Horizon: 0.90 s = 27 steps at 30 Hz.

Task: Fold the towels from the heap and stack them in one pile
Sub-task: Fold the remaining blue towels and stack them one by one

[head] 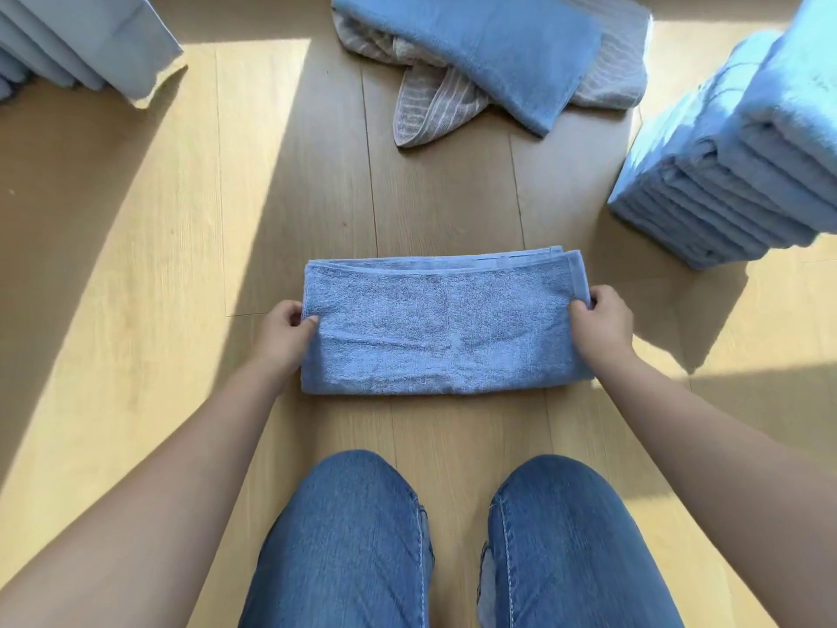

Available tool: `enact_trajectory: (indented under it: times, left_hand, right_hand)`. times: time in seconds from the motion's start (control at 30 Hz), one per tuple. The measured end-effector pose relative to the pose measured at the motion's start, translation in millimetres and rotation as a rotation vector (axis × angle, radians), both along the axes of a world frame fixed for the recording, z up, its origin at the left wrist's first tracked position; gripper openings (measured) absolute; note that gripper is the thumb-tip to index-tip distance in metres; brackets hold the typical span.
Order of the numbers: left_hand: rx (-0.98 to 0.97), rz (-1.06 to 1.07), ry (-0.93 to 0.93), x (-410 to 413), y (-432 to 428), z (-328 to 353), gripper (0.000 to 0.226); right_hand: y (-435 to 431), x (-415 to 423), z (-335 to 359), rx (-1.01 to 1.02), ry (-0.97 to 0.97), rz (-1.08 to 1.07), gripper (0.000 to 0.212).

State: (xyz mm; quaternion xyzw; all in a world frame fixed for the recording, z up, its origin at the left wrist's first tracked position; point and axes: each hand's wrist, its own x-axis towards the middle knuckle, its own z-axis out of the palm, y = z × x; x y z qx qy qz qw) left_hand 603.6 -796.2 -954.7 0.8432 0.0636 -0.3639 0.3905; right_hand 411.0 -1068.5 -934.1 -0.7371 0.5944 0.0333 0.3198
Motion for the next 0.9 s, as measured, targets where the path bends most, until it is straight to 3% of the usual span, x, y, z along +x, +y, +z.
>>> enact_trajectory:
  times: [0.07,0.17,0.3,0.43,0.53,0.67,0.73,0.9]
  left_hand:
    - [-0.019,0.013,-0.044,-1.0,0.5,1.1,0.017]
    - [-0.065,0.036,-0.066,-2.9,-5.8,3.0,0.006]
    - [-0.057,0.115,-0.017,-9.2,-15.3,5.4,0.032]
    - [-0.009,0.105,0.119,-29.0,-3.5,0.3,0.033]
    - [0.028,0.042,0.084,-37.3,7.2,-5.6,0.023]
    - [0.06,-0.033,-0.011,-33.3,6.8,-9.1,0.009]
    - [0.095,-0.055,-0.044,-32.3,4.4,-9.1,0.013]
    - [0.265,-0.085,0.0,-34.1,6.2,-13.0,0.031]
  right_hand:
    - [-0.5,2.9,4.5,-0.063,-0.046,-0.005,0.025]
    - [-5.0,9.2,5.2,-0.065,-0.097,0.007,0.028]
    - [-15.0,13.4,-3.9,0.159,-0.151,0.008,0.038]
    - [-15.3,-1.9,-15.6,0.308,-0.031,-0.007,0.022]
    - [-13.2,-6.0,-14.8,0.225,0.067,0.141,0.007]
    - [-15.5,-1.4,-9.8,0.033,0.143,0.348,0.011]
    - [-14.8,-1.0,-11.3,-0.026,0.184,0.356,0.017]
    - [-16.6,0.1,-19.8,0.151,0.209,0.232,0.03]
